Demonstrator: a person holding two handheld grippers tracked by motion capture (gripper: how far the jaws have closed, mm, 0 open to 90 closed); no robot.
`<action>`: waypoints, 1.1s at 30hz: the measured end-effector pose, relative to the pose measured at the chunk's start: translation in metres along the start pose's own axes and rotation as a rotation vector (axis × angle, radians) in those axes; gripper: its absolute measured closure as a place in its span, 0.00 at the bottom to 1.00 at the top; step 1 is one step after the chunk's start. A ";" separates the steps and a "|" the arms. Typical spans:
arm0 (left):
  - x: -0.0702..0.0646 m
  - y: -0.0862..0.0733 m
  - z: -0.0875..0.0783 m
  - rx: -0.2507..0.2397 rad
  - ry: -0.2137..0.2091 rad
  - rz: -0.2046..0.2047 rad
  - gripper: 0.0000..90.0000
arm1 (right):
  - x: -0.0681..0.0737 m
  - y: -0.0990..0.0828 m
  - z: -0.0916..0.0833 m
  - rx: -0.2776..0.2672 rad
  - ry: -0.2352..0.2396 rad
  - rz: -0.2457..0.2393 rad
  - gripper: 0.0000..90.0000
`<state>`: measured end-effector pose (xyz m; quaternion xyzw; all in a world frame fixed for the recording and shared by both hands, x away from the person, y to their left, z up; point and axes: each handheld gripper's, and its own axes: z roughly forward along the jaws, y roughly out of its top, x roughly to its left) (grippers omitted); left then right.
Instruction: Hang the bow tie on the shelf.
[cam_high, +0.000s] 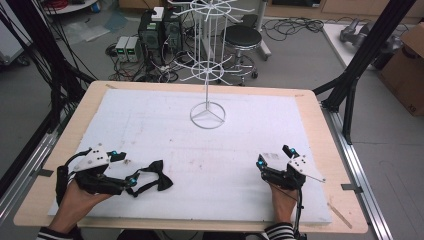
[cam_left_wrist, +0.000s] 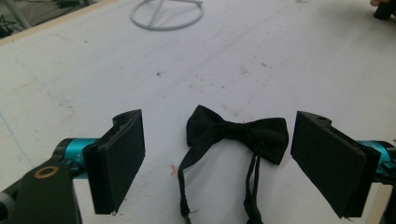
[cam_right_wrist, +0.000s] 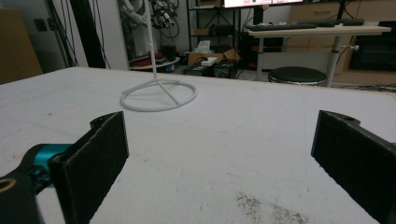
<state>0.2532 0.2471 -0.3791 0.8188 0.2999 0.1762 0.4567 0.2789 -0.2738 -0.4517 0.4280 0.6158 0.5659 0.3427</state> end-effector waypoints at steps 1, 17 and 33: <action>-0.003 0.001 0.005 0.025 -0.009 0.005 0.21 | 0.000 0.000 0.000 0.001 0.001 0.004 0.03; -0.014 0.002 0.038 0.209 -0.109 -0.007 0.28 | -0.001 0.000 0.000 -0.005 0.001 0.009 0.03; -0.016 0.002 0.059 0.348 -0.116 -0.020 0.39 | -0.001 0.000 0.000 -0.005 0.000 0.007 0.03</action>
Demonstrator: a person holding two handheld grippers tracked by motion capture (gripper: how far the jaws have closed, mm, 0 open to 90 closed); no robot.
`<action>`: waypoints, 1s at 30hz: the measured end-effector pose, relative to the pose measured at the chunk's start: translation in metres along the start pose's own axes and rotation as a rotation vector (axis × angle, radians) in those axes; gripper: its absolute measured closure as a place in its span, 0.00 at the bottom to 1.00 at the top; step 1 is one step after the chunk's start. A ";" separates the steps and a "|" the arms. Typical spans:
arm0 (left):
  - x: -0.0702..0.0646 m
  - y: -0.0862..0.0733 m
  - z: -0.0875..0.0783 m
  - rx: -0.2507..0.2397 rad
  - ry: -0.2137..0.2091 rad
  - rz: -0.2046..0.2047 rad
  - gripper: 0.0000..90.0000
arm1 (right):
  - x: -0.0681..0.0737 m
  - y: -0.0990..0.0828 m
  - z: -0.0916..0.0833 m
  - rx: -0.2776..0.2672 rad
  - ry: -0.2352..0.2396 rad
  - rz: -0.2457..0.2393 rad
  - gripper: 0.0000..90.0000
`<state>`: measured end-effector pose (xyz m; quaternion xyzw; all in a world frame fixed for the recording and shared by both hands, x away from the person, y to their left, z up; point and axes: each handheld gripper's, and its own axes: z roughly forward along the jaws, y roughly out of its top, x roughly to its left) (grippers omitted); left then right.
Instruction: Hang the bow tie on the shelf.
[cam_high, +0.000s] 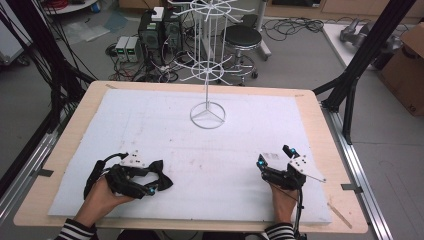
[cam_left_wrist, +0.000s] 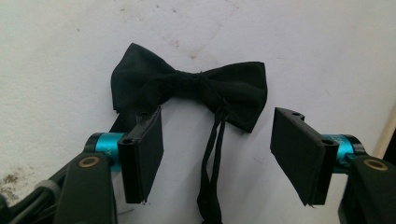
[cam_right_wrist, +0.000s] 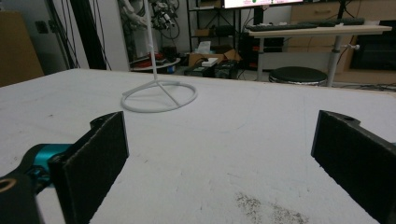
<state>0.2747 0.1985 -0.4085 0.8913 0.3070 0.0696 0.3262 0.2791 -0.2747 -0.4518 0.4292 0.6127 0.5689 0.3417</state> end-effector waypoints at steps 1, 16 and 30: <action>0.000 0.000 0.000 0.000 0.000 0.000 0.41 | 0.000 0.000 0.000 0.000 0.000 0.000 0.03; -0.003 0.007 0.013 0.095 0.003 -0.007 0.59 | 0.000 0.000 0.000 0.001 0.003 0.003 0.03; -0.004 0.009 0.020 0.144 0.001 0.006 0.86 | 0.000 0.000 0.000 0.000 0.002 0.003 0.03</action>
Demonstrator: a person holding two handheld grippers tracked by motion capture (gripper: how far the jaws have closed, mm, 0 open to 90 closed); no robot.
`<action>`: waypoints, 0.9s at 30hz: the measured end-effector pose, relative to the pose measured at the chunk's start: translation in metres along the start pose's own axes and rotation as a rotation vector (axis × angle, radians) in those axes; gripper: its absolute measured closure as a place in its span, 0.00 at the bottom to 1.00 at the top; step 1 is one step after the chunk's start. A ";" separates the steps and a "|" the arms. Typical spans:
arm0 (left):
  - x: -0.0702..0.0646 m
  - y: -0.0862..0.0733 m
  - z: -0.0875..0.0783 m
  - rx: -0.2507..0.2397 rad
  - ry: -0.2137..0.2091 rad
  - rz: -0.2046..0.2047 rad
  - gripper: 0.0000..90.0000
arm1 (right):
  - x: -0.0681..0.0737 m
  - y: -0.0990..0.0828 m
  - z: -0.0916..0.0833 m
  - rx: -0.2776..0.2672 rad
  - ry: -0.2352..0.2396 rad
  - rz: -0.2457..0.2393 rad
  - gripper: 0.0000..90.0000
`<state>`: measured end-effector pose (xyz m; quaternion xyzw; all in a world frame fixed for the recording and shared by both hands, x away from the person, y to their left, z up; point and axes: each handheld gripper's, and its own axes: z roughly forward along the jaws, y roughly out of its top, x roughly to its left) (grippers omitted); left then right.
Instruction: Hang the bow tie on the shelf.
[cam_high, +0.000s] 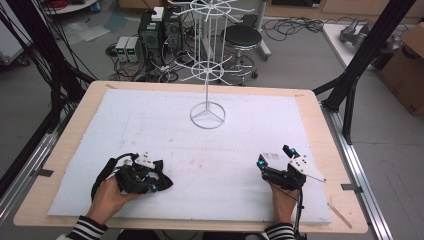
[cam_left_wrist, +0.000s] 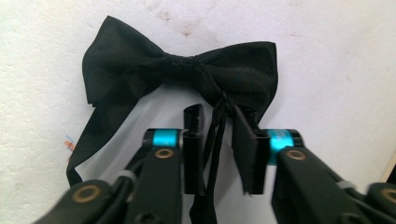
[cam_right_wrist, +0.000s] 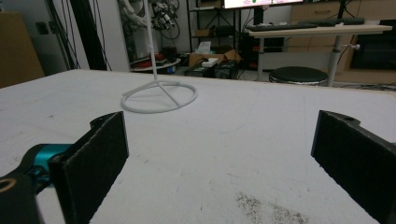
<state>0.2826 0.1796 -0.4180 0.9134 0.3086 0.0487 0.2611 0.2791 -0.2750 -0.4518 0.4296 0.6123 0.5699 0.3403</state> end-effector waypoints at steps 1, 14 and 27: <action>0.000 0.000 0.000 0.002 -0.002 0.000 0.88 | 0.000 0.000 0.000 0.000 0.001 0.000 0.03; 0.001 -0.002 -0.005 -0.036 0.011 -0.005 0.95 | 0.000 0.000 0.000 0.000 -0.001 -0.003 0.03; 0.004 -0.004 -0.018 -0.181 0.026 -0.039 0.96 | 0.000 0.000 0.000 0.000 0.000 -0.005 0.03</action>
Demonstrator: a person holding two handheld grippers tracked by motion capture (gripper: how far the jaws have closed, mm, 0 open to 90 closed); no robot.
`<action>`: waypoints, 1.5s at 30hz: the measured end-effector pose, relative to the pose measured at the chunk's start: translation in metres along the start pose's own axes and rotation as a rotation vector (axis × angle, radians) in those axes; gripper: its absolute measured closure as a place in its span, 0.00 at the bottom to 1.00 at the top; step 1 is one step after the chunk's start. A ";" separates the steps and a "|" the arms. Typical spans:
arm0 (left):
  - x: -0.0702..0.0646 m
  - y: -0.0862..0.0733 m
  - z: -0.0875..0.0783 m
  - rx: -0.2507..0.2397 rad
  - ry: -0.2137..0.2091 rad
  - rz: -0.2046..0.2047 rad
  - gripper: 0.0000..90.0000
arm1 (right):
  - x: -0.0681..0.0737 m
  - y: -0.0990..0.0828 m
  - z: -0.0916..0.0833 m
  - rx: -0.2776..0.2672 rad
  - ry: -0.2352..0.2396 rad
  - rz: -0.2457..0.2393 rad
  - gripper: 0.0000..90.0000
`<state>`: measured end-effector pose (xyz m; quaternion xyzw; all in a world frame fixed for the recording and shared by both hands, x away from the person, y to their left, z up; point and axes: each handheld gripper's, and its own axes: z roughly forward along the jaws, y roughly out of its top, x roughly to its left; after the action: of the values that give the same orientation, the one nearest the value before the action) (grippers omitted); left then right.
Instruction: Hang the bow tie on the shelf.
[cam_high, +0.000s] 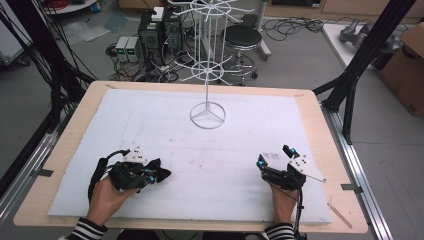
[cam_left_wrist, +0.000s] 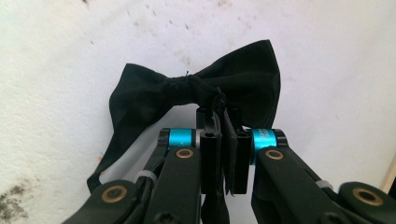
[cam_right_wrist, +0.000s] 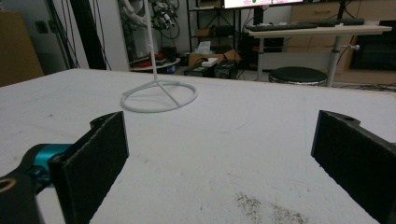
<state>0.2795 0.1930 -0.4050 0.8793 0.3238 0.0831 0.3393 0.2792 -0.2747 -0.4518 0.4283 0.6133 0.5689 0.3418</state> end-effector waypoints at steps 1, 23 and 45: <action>0.001 0.000 -0.001 -0.013 -0.001 -0.002 0.96 | 0.000 0.000 0.000 0.000 0.000 0.000 0.03; 0.015 0.016 -0.021 -0.388 0.040 -0.134 0.96 | 0.000 0.000 0.000 0.000 0.000 0.003 0.03; 0.041 0.056 -0.041 -0.501 0.083 -0.129 0.96 | 0.000 0.000 0.000 0.001 0.000 0.003 0.03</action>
<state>0.3257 0.2094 -0.3408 0.7414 0.3621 0.1746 0.5374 0.2791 -0.2746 -0.4518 0.4292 0.6130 0.5692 0.3407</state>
